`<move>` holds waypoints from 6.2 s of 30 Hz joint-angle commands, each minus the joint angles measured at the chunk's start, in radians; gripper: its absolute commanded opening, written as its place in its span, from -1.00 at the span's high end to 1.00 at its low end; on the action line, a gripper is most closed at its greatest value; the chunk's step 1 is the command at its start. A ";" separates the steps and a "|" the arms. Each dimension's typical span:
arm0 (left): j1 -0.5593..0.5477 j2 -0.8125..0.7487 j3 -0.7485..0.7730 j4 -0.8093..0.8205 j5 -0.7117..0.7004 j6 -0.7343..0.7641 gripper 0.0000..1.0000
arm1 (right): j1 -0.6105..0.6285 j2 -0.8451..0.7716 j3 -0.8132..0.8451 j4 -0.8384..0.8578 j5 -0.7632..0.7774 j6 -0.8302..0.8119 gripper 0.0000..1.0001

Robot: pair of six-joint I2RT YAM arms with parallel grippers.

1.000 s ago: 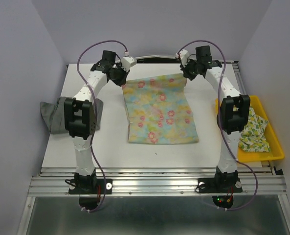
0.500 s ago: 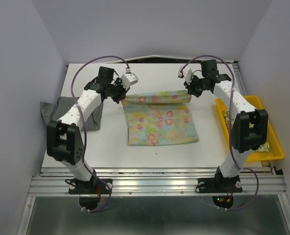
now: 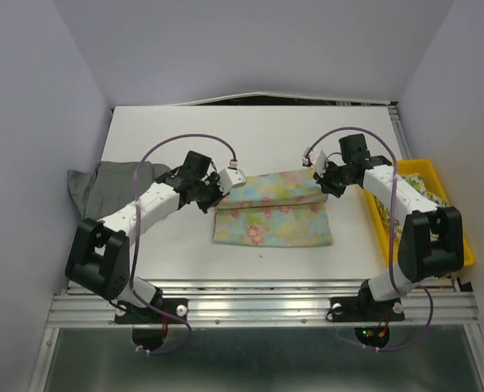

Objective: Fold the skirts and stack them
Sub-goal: Fold the skirt

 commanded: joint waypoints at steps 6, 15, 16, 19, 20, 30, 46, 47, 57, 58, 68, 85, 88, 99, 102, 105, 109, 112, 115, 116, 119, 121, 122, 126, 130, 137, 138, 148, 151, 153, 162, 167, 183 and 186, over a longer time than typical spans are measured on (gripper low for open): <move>-0.020 0.083 -0.088 0.068 -0.171 -0.065 1.00 | -0.022 0.059 -0.074 0.138 0.134 0.038 0.99; 0.047 0.192 0.163 0.007 -0.107 -0.139 1.00 | -0.022 0.134 0.130 0.101 0.130 0.094 0.99; 0.055 0.191 0.186 -0.007 -0.102 -0.138 1.00 | -0.022 0.127 0.162 0.092 0.131 0.093 0.99; 0.058 0.150 0.246 -0.042 -0.101 -0.119 1.00 | -0.022 0.096 0.191 0.054 0.128 0.093 0.99; 0.058 0.134 0.252 -0.060 -0.098 -0.110 1.00 | -0.022 0.065 0.193 0.037 0.121 0.090 0.99; -0.023 -0.105 0.079 -0.142 -0.066 -0.038 1.00 | -0.022 -0.203 -0.017 -0.075 0.102 0.018 0.99; -0.164 0.015 -0.184 0.035 -0.167 -0.152 0.42 | 0.046 -0.166 -0.378 0.092 0.139 0.081 0.36; -0.164 -0.007 -0.188 0.029 -0.162 -0.145 0.19 | 0.046 -0.186 -0.362 0.066 0.128 0.068 0.17; -0.164 -0.308 -0.095 -0.186 -0.030 -0.075 -0.08 | 0.046 -0.332 -0.099 -0.249 -0.005 0.103 -0.20; -0.164 -0.285 -0.082 -0.186 -0.033 -0.081 -0.08 | 0.046 -0.317 -0.077 -0.255 -0.019 0.123 -0.15; -0.161 0.008 -0.022 -0.071 -0.096 -0.141 0.28 | 0.095 -0.033 -0.037 -0.226 -0.076 0.300 0.16; -0.195 0.103 -0.180 -0.028 -0.061 -0.102 0.48 | 0.156 0.361 -0.010 0.009 0.258 0.338 0.19; -0.238 0.079 -0.194 -0.018 -0.067 -0.102 0.49 | 0.156 0.474 0.143 0.009 0.265 0.335 0.18; -0.437 0.220 0.182 0.016 0.083 -0.225 0.35 | 0.208 0.749 0.762 0.052 0.361 0.351 0.14; -0.448 0.219 0.301 0.009 0.080 -0.248 0.25 | 0.208 0.668 0.718 0.099 0.360 0.363 0.08; -0.444 0.162 0.312 0.010 -0.013 -0.248 0.12 | 0.208 0.589 0.693 0.031 0.226 0.415 0.02; -0.370 0.070 0.245 -0.014 -0.056 -0.218 -0.02 | 0.219 0.544 0.670 -0.071 0.044 0.498 -0.02; -0.274 0.005 0.195 -0.060 -0.053 -0.164 -0.05 | 0.230 0.528 0.615 -0.097 -0.083 0.570 -0.05; -0.169 -0.024 0.149 -0.074 -0.061 -0.130 -0.13 | 0.243 0.531 0.580 -0.107 -0.193 0.639 -0.06; -0.146 -0.036 0.139 -0.074 -0.079 -0.100 -0.16 | 0.256 0.533 0.560 -0.109 -0.218 0.653 -0.06; -0.083 -0.048 0.058 -0.041 -0.145 -0.006 -0.28 | 0.286 0.547 0.525 -0.138 -0.291 0.667 -0.06; -0.048 -0.049 0.025 0.002 -0.173 0.032 -0.30 | 0.300 0.547 0.492 -0.163 -0.295 0.648 -0.06; -0.037 -0.038 0.014 0.002 -0.176 0.049 -0.31 | 0.300 0.547 0.472 -0.164 -0.285 0.638 -0.06; -0.017 -0.038 -0.022 0.016 -0.164 0.075 -0.31 | 0.309 0.558 0.373 -0.167 -0.145 0.535 -0.04; -0.017 -0.143 -0.105 0.068 -0.119 0.129 -0.33 | 0.268 0.585 0.322 -0.135 -0.007 0.454 -0.01; -0.019 -0.335 -0.341 0.263 -0.153 0.302 -0.41 | 0.219 0.550 0.366 -0.138 0.036 0.326 -0.04; -0.019 -0.360 -0.375 0.263 -0.161 0.327 -0.42 | 0.219 0.541 0.379 -0.138 0.036 0.326 -0.04; -0.081 -0.438 -0.645 0.664 -0.204 0.508 -0.78 | 0.219 0.519 0.593 -0.236 -0.212 0.513 -0.17; -0.163 -0.377 -0.664 0.744 -0.231 0.499 -0.79 | 0.219 0.541 0.586 -0.198 -0.269 0.568 -0.18; -0.227 -0.306 -0.667 0.785 -0.260 0.485 -0.80 | 0.228 0.561 0.581 -0.183 -0.286 0.591 -0.18; -0.359 -0.035 -0.693 1.053 -0.340 0.491 -0.93 | 0.228 0.708 0.506 -0.117 -0.174 0.636 -0.10; -0.413 0.080 -0.635 1.075 -0.388 0.476 -0.93 | 0.228 0.720 0.466 -0.120 -0.166 0.618 -0.09; -0.488 0.140 -0.497 1.035 -0.409 0.415 -0.76 | 0.228 0.720 0.448 -0.138 -0.160 0.576 -0.07; -0.488 0.133 -0.466 0.977 -0.405 0.393 -0.50 | 0.228 0.717 0.442 -0.138 -0.159 0.573 -0.07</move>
